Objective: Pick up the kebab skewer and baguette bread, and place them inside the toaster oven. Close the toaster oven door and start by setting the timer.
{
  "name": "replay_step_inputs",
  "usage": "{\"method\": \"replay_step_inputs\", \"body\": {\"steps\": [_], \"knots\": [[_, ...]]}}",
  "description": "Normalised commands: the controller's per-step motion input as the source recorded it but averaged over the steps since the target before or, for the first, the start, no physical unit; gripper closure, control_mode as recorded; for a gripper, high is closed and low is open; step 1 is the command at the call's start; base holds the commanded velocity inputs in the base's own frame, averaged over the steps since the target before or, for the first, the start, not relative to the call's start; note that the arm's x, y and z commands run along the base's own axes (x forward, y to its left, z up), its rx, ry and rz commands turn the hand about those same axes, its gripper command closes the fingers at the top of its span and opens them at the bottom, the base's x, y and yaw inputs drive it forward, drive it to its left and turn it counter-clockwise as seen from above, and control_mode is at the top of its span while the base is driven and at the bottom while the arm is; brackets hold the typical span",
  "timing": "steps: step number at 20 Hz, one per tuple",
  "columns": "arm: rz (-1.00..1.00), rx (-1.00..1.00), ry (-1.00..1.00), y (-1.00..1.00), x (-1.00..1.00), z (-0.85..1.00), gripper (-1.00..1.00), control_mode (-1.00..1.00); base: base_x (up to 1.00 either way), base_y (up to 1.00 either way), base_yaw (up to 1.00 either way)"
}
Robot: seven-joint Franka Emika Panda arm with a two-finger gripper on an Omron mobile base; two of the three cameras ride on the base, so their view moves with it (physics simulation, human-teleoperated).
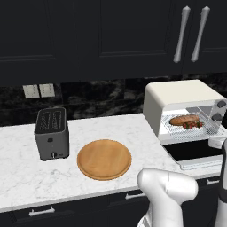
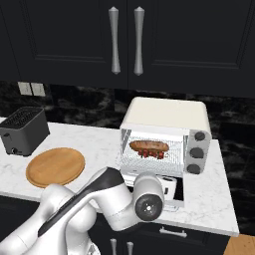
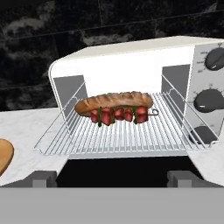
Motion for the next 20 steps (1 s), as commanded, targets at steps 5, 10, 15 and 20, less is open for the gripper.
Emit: {"method": "replay_step_inputs", "body": {"steps": [5, 10, 15, 20], "knots": [[0.0, 0.0, 0.0, 0.0, 0.12, 0.0, -1.0, -1.0, 0.0, 0.0, 0.0], [0.0, -0.01, -0.06, -0.02, 0.24, -0.1, -1.0, -1.0, 0.0, 0.0, 0.0], [-0.06, -0.15, -0.02, -0.11, 0.02, -0.28, -1.0, -1.0, 0.0, 0.0, 0.0], [-0.1, -0.12, 0.0, -0.06, 0.0, -0.25, -1.0, -1.0, 0.0, 0.0, 0.0]]}}
